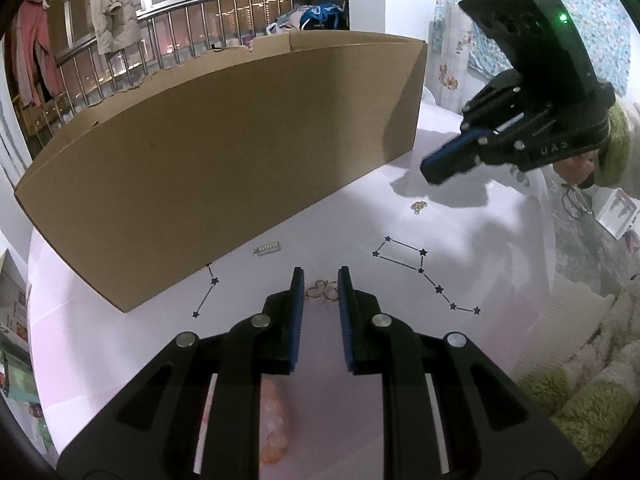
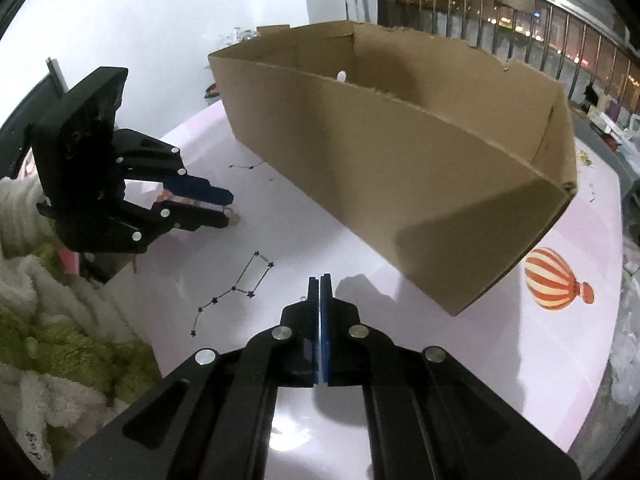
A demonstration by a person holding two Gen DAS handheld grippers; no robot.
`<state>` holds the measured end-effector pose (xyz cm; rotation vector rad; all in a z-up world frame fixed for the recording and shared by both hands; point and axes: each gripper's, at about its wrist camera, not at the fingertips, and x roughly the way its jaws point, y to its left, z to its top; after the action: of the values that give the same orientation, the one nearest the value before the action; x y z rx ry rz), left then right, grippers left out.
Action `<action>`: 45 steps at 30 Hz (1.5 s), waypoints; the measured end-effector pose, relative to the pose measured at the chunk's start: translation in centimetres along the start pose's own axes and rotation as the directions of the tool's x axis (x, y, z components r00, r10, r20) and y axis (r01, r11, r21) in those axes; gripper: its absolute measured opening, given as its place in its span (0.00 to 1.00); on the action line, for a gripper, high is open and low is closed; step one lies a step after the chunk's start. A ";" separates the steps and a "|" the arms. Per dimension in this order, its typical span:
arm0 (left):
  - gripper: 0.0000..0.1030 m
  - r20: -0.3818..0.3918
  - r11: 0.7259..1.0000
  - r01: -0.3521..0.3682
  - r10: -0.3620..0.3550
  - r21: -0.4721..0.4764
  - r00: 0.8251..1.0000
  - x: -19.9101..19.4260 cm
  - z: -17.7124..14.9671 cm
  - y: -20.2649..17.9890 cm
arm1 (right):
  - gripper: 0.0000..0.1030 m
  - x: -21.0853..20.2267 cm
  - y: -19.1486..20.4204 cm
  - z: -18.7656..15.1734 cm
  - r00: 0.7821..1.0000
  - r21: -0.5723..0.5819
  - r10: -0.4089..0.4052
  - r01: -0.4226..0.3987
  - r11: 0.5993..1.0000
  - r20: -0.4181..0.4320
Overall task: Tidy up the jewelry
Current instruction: 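Carry the butterfly charm and chain into the box with both grippers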
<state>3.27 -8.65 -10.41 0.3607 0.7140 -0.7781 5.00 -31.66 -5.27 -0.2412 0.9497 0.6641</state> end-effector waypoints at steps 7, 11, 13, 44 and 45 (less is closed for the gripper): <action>0.15 -0.006 1.000 0.003 -0.003 -0.010 1.000 0.2 0.1 0.2 | 0.21 1.7 0.9 0.6 0.999 -0.043 -0.011 0.010 0.999 -0.030; 0.15 -0.008 1.000 0.002 -0.002 -0.013 1.000 0.5 0.3 0.3 | 0.16 2.6 1.2 0.5 0.998 -0.089 -0.034 0.030 0.996 -0.049; 0.15 -0.010 1.000 0.001 -0.001 -0.016 1.000 0.6 0.3 0.4 | 0.08 2.6 1.6 0.6 0.999 -0.100 -0.018 0.013 0.995 -0.052; 0.15 0.132 1.000 -0.014 0.012 0.020 0.991 -6.3 1.9 -0.3 | 0.03 -6.8 1.5 3.1 0.973 -0.001 0.016 -0.016 1.000 0.228; 0.15 0.147 1.000 -0.015 0.011 0.027 0.989 -7.1 2.3 -0.3 | 0.03 -7.4 1.4 3.5 0.969 -0.005 0.016 -0.016 1.000 0.247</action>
<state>0.56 -6.48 -3.82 0.3297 0.5619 -0.7945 3.49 -31.99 2.95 -0.1490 0.7121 0.6928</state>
